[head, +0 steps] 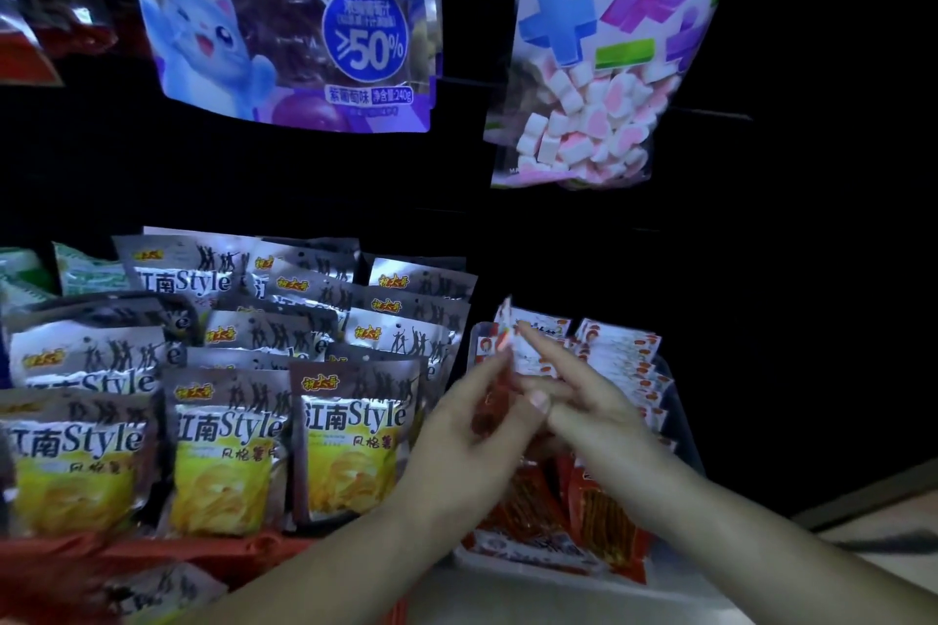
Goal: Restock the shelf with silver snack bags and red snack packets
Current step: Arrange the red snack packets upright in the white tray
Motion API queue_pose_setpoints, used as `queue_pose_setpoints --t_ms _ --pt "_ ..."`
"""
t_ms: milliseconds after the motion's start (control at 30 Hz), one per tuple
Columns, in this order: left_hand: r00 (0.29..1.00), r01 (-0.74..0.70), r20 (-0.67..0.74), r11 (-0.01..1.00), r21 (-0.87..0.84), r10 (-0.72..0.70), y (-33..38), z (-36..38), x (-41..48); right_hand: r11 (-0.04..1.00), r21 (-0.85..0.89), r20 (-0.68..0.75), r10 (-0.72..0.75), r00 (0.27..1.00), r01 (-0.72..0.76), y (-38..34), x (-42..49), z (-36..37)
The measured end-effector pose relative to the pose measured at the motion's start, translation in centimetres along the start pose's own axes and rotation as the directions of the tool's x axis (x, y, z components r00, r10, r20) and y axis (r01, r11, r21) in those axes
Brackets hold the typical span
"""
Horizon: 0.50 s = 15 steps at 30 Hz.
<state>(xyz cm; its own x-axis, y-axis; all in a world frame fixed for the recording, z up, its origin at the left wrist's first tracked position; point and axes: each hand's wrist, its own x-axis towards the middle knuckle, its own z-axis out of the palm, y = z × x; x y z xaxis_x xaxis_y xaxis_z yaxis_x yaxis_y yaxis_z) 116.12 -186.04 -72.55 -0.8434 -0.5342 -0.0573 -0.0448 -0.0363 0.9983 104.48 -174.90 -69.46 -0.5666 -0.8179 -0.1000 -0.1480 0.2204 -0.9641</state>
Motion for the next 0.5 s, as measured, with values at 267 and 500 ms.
queue_pose_setpoints --t_ms 267,500 --pt "0.996 0.084 0.008 0.963 -0.257 -0.085 0.0 -1.1 0.6 0.986 -0.135 -0.412 0.031 0.910 -0.095 1.2 0.7 0.2" --pt "0.999 0.025 -0.043 0.997 0.071 -0.022 -1.9 -1.3 0.6 0.990 -0.139 -0.308 -0.013 0.951 -0.032 1.2 0.5 -0.5"
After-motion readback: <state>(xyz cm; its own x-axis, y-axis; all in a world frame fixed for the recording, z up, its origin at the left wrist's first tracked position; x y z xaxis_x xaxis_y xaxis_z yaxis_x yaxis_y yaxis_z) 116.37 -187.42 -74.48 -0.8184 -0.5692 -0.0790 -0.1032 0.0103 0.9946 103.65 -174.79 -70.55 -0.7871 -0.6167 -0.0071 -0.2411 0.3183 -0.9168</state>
